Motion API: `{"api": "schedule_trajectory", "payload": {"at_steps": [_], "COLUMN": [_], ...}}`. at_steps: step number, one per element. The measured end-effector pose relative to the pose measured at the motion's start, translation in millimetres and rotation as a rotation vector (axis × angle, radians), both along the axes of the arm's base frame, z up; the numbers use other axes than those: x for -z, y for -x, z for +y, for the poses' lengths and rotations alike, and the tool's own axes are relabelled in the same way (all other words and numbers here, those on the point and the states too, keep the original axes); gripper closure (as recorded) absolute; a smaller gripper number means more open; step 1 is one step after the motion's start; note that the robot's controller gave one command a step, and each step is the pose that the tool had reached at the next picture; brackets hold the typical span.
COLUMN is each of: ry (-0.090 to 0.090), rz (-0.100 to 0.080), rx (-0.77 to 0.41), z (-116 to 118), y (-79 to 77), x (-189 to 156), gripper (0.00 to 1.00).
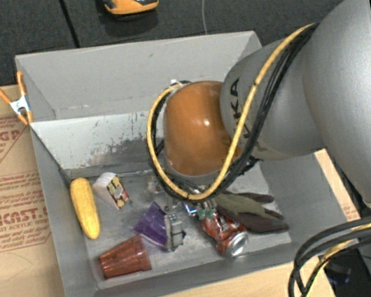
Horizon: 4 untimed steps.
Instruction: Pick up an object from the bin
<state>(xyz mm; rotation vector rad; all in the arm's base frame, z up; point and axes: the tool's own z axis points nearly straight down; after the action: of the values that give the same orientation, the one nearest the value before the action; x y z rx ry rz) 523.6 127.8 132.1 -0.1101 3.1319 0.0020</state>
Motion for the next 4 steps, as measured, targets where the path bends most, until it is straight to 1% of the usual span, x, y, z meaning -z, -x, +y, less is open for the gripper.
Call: {"api": "schedule_trajectory", "payload": {"at_steps": [1,2,3,4], "ry": [-0.004,-0.004,0.001,0.003], "rz": [0.001,0.001,0.015,0.008], "rx": [-0.137,-0.137,-0.154,-0.153], "z": [4.1,4.4,-15.5,-24.6], "y": [5.4,5.3,4.9,0.8], "x": [50.9,50.8,16.1,-5.0], "gripper": [1.00,1.00,1.00,1.00]}}
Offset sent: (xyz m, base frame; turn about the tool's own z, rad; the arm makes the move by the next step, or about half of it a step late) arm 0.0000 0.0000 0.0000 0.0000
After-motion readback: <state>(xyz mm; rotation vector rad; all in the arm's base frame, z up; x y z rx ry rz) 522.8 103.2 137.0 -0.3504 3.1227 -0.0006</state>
